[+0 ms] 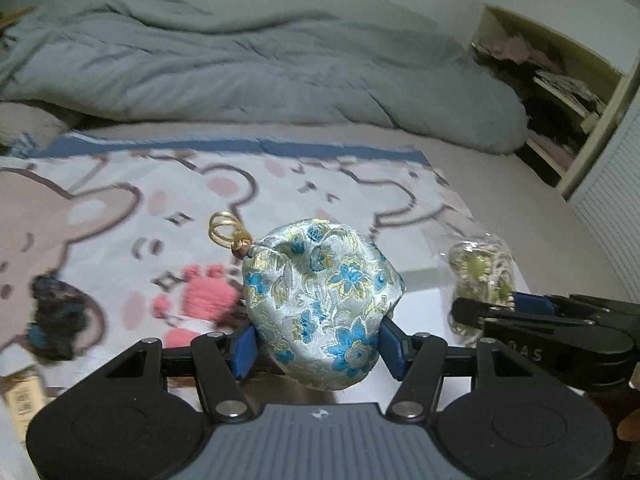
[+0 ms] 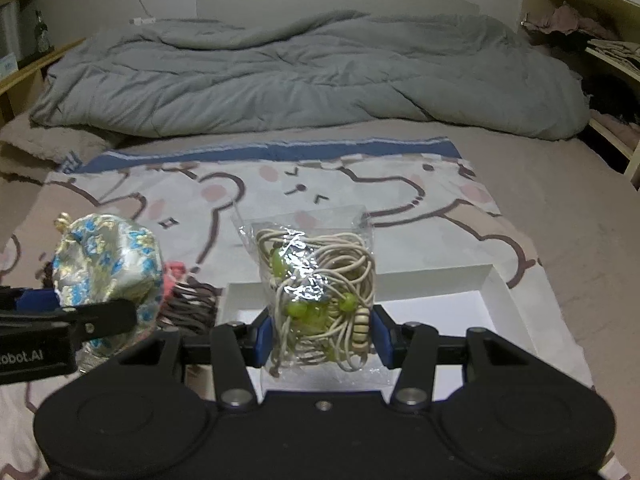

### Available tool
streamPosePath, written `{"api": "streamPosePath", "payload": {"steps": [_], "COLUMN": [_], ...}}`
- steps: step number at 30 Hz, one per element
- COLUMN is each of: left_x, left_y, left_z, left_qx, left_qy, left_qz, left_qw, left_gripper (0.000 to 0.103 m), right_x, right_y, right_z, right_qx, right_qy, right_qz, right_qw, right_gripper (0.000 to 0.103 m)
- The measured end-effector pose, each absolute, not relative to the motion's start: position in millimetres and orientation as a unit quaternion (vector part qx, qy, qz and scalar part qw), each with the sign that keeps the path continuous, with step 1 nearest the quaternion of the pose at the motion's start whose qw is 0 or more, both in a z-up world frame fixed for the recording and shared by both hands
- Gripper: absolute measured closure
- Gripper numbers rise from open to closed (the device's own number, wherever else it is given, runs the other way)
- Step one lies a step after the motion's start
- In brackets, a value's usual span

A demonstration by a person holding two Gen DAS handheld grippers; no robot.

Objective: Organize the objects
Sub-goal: 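Carry the pouch and bead bag with both tools over the white box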

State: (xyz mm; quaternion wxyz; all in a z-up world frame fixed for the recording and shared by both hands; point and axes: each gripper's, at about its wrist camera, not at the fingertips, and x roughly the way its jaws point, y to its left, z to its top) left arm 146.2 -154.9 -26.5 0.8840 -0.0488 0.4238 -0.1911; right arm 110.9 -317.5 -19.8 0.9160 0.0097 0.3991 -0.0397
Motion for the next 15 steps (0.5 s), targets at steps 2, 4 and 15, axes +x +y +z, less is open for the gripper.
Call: {"api": "streamPosePath", "payload": {"steps": [2,4,15], "left_x": [153.1,160.1,193.4], "left_y": [-165.5,-177.6,-209.7], "left_z": [-35.2,-44.5,-88.3], "left_qx": [-0.044,-0.036,-0.002], "left_qy": [0.434,0.444,0.48], "left_qz": [-0.202,-0.211,-0.27], "left_qw": [0.877,0.87,0.835], "left_gripper": [0.041,0.041,0.041], "right_x": [115.1,119.3,143.8], "right_y": [-324.6,-330.7,-363.4], "right_z": [-27.2,-34.4,-68.4], "right_qx": [0.007,0.002,0.017], "right_qy": [0.408,0.417,0.466], "right_qz": [-0.04,-0.039,-0.056], "right_qw": [0.912,0.908,0.883], "right_gripper": [0.053,0.053,0.053]}}
